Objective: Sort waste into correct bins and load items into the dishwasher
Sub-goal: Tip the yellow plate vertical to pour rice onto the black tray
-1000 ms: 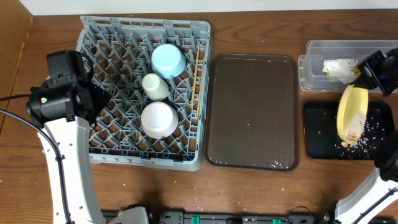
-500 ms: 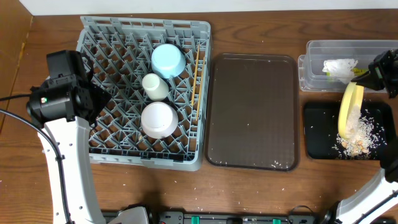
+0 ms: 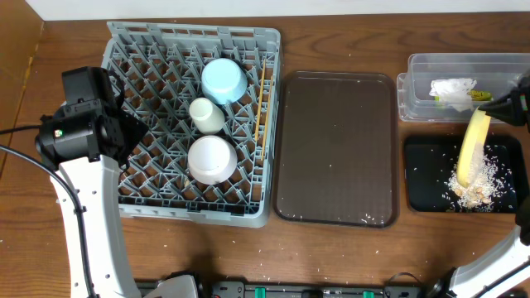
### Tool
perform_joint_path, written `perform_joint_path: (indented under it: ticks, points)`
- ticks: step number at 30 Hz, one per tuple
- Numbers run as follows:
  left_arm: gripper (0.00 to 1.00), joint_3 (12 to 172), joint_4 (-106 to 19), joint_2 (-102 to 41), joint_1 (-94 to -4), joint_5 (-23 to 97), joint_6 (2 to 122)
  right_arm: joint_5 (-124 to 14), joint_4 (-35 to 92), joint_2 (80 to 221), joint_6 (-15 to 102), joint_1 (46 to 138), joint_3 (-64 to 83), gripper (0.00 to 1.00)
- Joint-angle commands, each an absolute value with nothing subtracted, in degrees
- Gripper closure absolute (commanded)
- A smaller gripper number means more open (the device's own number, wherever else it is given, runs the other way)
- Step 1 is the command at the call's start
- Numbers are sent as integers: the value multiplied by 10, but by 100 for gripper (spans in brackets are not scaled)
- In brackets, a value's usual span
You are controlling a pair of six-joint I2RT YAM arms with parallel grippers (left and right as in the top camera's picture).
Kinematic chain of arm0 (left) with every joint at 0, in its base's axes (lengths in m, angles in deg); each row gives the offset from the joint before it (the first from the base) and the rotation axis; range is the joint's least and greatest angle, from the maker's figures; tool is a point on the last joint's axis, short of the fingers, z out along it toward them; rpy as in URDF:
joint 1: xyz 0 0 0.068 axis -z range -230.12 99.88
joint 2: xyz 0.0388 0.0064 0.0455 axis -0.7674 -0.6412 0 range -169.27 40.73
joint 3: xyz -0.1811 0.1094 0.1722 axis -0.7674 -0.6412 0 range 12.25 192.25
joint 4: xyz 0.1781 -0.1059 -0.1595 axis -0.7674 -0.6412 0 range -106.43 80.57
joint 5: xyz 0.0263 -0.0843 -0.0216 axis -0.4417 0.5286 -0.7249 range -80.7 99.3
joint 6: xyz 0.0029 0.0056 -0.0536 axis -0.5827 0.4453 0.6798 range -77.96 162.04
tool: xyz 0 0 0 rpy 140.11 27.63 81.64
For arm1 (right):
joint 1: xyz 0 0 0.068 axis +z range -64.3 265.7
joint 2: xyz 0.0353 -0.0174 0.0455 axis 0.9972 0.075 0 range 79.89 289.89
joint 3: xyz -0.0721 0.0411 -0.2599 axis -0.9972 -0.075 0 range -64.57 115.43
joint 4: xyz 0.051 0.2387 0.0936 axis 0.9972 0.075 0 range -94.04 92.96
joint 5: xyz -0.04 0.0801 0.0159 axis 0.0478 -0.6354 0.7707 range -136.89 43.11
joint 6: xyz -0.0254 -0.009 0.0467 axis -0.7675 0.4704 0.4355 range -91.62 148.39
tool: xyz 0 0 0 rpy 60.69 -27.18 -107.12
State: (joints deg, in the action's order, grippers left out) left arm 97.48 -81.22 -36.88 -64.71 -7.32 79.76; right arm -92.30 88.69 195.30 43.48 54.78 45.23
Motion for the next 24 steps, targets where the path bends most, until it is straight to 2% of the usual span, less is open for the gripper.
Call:
perform_joint_path:
  ticks: [1,24]
  points:
    - [2,984,-814,-367,-650,-75,805,-972,894,1932,385,537,464,99]
    - [2,984,-814,-367,-650,-75,805,-1031,933,1934,350,509,458,99]
